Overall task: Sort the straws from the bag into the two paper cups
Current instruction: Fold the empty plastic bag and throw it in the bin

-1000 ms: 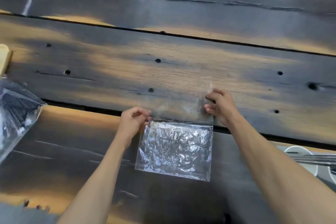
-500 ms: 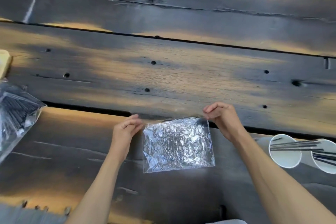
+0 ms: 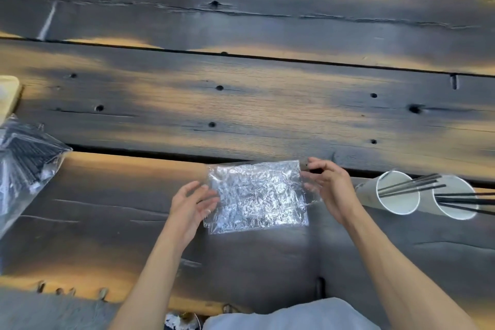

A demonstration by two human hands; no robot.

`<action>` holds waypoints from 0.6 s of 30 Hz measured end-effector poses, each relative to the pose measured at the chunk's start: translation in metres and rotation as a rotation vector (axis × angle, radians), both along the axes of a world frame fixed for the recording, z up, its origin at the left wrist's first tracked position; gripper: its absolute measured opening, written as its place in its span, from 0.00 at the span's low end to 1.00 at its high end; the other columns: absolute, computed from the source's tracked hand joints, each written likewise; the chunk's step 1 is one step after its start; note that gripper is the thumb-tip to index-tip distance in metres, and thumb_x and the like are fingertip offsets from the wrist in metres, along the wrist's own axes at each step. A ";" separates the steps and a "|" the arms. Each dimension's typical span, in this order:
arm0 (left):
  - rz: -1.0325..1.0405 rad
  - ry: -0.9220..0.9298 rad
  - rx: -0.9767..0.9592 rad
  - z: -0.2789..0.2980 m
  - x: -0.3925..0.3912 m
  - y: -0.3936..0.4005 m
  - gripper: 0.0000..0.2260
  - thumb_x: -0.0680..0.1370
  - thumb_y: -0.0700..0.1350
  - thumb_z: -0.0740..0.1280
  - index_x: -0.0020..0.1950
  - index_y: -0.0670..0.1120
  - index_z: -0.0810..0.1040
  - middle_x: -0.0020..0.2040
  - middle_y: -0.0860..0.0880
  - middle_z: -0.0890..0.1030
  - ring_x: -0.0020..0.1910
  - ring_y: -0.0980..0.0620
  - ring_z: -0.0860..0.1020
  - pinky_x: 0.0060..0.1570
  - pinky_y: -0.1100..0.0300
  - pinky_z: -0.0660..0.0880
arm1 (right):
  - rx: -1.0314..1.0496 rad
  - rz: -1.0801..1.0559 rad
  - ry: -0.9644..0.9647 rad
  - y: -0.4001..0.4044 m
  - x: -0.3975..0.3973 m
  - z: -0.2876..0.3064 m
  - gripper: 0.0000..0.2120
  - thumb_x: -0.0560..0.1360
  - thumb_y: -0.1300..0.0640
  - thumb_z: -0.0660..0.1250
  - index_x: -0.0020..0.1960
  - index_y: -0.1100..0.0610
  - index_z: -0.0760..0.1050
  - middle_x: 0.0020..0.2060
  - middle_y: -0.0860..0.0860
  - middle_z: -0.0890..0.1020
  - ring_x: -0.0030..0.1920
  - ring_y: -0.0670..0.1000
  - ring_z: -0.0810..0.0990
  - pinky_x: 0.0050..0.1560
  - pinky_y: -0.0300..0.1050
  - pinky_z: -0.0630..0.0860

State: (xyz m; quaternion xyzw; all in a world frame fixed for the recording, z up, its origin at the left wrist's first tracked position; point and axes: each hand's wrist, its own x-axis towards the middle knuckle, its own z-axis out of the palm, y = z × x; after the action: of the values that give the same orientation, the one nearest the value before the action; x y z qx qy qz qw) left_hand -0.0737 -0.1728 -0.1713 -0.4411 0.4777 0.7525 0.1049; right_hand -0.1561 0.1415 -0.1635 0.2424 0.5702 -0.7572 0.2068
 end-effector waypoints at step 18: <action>-0.254 -0.220 -0.800 -0.014 0.024 0.022 0.10 0.77 0.38 0.65 0.57 0.46 0.79 0.57 0.48 0.77 0.50 0.52 0.76 0.53 0.56 0.71 | 0.582 0.051 -0.089 -0.001 0.051 -0.036 0.11 0.75 0.69 0.62 0.50 0.55 0.77 0.47 0.56 0.82 0.47 0.53 0.80 0.51 0.50 0.77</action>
State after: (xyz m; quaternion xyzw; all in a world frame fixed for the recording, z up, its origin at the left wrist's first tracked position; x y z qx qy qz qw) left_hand -0.0496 -0.1504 -0.1853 -0.4622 0.7681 0.4380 0.0677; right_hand -0.1047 0.1409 -0.1992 0.3100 0.7595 -0.5452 0.1726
